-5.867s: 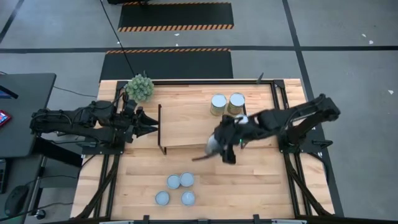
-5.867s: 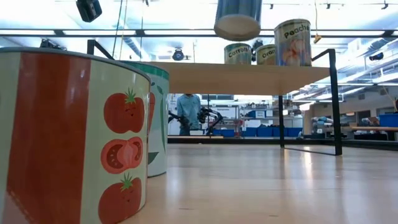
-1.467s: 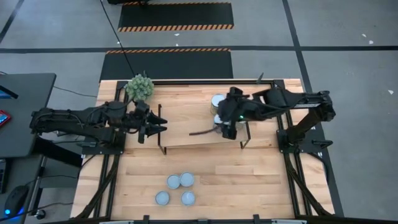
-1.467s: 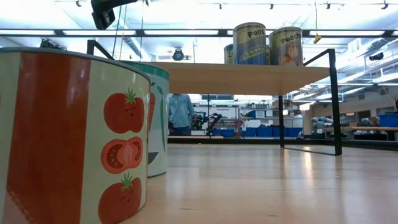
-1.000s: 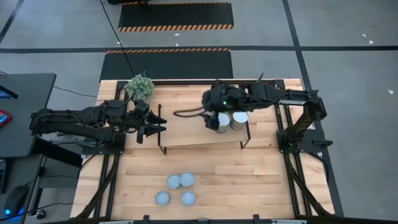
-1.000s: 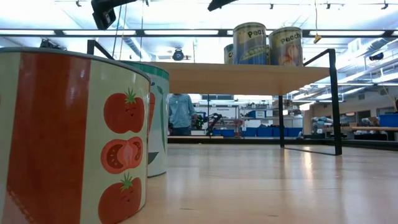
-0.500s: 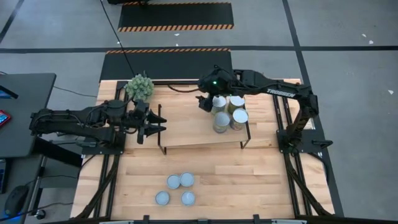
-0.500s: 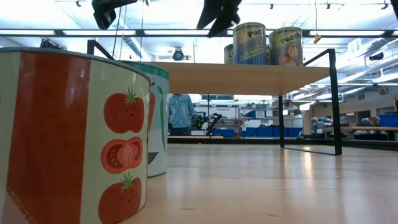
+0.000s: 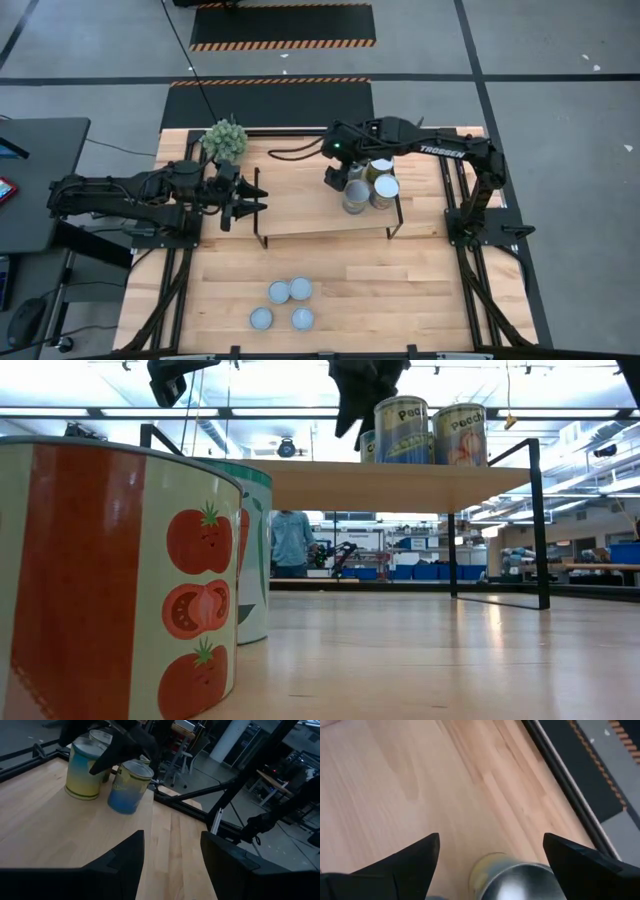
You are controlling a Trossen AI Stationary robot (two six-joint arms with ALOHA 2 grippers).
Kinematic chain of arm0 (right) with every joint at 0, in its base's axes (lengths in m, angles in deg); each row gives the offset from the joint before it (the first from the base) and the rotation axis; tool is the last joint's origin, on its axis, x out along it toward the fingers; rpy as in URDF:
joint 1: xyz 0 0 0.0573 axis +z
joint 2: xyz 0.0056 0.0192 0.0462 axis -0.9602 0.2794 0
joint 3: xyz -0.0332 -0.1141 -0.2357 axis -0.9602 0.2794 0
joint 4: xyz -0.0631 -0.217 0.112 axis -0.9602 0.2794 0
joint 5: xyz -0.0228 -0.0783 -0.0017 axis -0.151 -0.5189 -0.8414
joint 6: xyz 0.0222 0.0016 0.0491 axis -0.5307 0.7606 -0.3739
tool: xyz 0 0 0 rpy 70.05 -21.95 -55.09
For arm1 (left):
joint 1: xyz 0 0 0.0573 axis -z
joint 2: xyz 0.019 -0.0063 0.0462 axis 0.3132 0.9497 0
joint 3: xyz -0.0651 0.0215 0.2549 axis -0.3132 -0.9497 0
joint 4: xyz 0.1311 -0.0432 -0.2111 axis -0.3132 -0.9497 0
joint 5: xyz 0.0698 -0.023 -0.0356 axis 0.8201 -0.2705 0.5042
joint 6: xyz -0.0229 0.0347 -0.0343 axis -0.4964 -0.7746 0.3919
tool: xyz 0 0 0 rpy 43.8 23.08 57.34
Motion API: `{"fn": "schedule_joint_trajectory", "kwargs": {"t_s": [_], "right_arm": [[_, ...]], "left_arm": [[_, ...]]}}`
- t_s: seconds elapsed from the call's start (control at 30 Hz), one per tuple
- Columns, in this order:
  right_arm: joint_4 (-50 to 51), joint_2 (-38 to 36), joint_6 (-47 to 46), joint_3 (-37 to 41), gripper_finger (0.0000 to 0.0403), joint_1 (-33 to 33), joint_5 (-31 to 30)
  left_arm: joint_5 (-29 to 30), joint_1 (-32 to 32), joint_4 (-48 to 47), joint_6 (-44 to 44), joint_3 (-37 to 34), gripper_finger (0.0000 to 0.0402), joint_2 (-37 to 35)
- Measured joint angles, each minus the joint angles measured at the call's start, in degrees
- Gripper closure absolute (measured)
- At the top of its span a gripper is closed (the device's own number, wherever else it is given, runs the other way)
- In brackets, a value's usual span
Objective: Pick and place cans onto a shelf
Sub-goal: Adjust the right blue can on the shelf
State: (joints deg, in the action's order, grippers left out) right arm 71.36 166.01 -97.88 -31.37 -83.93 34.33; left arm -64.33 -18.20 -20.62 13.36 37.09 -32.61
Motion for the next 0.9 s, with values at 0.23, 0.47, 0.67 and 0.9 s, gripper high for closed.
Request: {"fn": "schedule_joint_trajectory", "kwargs": {"t_s": [0.23,0.47,0.67,0.9], "right_arm": [[3.6,-0.1,-1.2,0.0,0.0053,0.4,1.8],[2.9,-0.1,-0.5,0.0,0.0054,0.8,1.0],[0.9,-0.1,5.1,0.0,0.0054,2.7,2.4],[2.4,-0.1,14.5,0.0,0.0054,10.0,-2.6]], "left_arm": [[0.0,0.0,0.0,0.0,0.0,0.0200,0.0],[0.0,0.0,0.0,0.0,0.0,0.0200,0.0],[0.0,0.0,0.0,0.0,0.0,0.0200,0.0],[0.0,0.0,0.0,0.0,0.0,0.0200,0.0]]}}
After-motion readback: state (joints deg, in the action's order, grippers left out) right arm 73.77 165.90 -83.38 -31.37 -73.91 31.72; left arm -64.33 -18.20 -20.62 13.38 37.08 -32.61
